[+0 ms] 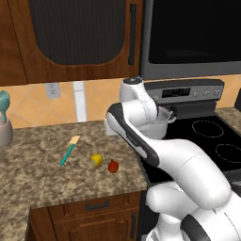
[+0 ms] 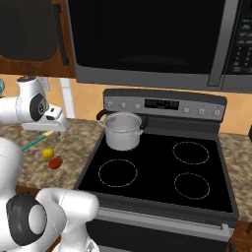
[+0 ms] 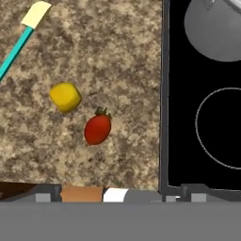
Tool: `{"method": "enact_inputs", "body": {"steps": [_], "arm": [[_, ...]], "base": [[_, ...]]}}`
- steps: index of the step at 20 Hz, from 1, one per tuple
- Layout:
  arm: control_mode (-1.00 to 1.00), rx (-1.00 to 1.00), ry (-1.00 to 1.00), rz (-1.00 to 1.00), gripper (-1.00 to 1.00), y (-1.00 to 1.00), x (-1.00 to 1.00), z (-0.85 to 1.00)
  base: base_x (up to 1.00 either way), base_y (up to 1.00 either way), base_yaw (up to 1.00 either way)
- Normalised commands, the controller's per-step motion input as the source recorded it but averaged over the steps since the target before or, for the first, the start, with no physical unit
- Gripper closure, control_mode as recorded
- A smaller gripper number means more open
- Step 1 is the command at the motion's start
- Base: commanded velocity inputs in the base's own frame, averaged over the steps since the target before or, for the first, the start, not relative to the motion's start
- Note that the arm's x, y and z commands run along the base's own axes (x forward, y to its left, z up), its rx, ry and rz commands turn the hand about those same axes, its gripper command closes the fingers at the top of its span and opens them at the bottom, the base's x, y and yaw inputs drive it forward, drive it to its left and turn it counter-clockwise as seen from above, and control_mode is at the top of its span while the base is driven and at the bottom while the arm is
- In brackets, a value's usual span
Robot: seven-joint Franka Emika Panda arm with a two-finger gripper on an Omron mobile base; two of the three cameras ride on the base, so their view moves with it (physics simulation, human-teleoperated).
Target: Put the tomato and lemon in the pot. Retrieve the spatula and lightly stir the vegetables in the pot.
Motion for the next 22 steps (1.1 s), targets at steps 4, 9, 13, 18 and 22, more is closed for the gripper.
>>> {"method": "enact_inputs", "body": {"steps": [4, 9, 13, 18, 22], "arm": [[-1.00, 0.00, 0.09, -0.04, -1.00, 0.59, 0.00, -0.76], [-1.00, -0.01, 0.04, -0.08, -1.00, 0.15, 0.05, -0.72], [-1.00, -0.02, 0.00, -0.09, -1.00, 0.03, 0.22, -0.60], [-1.00, -0.04, 0.00, -0.06, -1.00, 0.00, 0.31, -0.53], [-1.00, -0.01, 0.02, -0.05, -1.00, 0.00, 0.32, -0.43]], "base": [[0.00, 0.00, 0.00], [0.00, 0.00, 0.00], [0.00, 0.00, 0.00], [0.00, 0.00, 0.00], [0.00, 0.00, 0.00]]}}
